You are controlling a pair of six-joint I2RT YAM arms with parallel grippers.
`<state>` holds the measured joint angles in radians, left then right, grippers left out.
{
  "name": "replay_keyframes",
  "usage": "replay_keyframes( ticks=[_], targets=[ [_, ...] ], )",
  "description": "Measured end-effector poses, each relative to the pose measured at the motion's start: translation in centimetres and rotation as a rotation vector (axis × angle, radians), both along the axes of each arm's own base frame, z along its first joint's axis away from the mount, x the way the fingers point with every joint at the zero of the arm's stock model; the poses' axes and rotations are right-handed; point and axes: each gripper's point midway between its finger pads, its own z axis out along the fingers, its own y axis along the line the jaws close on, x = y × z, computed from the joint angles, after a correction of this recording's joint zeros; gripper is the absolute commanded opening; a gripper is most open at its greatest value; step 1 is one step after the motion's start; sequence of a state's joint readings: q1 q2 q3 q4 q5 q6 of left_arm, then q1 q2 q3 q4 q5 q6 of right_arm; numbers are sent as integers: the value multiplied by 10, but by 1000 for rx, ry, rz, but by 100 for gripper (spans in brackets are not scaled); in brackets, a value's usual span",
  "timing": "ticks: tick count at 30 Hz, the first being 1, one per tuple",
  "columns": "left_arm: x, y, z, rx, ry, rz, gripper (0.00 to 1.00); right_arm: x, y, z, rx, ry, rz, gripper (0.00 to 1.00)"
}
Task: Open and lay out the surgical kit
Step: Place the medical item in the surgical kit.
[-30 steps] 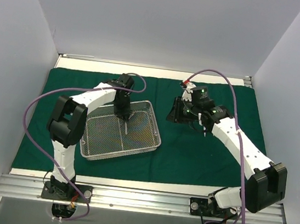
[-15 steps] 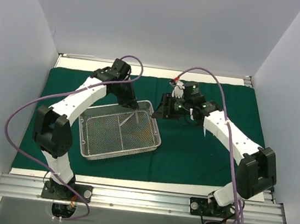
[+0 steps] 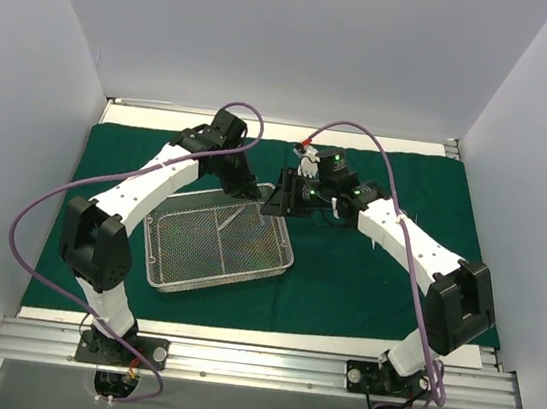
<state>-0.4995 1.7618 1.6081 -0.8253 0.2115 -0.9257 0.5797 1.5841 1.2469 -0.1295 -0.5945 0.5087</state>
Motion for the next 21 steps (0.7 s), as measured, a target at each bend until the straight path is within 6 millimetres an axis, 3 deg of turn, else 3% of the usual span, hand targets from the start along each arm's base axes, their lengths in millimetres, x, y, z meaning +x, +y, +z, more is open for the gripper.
replay_keyframes(
  ticks=[12, 16, 21],
  targets=[
    [-1, -5, 0, -1, -2, 3, 2, 2, 6, -18, -12, 50, 0, 35],
    [-2, -6, -1, 1, -2, 1, 2, 6, 12, -18, -8, 48, 11, 21],
    [-1, -6, -2, 4, 0, 1, 2, 7, 18, -19, 4, 60, 38, 13]
  ],
)
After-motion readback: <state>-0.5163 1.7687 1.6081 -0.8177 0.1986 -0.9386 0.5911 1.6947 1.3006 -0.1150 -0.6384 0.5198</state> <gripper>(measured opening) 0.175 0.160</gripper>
